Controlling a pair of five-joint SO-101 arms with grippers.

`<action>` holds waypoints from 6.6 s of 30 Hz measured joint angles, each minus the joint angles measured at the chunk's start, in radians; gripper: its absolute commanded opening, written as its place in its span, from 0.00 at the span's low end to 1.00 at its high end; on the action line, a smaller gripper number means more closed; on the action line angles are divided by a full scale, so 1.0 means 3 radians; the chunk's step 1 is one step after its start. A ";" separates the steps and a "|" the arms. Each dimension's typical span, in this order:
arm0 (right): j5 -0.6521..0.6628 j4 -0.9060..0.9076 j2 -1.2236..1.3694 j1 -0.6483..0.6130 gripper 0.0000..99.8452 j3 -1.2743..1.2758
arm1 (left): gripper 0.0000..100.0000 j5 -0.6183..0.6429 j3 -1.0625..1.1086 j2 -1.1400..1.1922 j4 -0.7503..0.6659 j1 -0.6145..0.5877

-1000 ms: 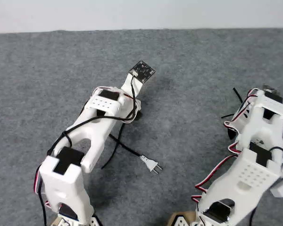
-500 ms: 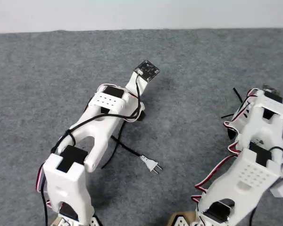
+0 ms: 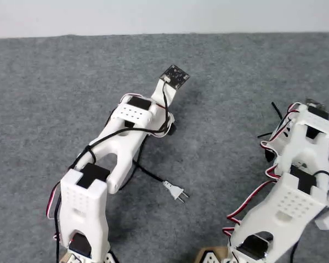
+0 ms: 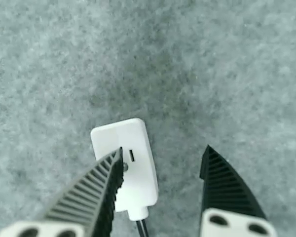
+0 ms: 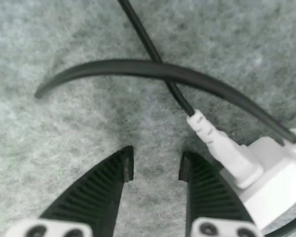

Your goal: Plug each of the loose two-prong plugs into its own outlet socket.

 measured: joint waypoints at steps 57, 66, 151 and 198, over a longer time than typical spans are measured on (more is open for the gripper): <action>0.0026 0.0000 0.0000 0.0000 0.14 0.0000 | 0.24 -0.0307 -0.0041 -0.0184 0.0010 -0.1043; 0.0026 0.0000 0.0000 0.0000 0.14 0.0000 | 0.32 -0.0307 -0.0194 0.0184 -0.0020 -0.0997; 0.0926 0.1248 -0.2102 -0.1596 0.10 0.0736 | 0.34 0.0767 0.4398 -0.5017 0.0343 -0.2506; 0.0839 -0.0614 -0.2644 -0.2690 0.01 0.2726 | 0.34 0.1151 0.1550 -0.0921 0.0813 -0.3652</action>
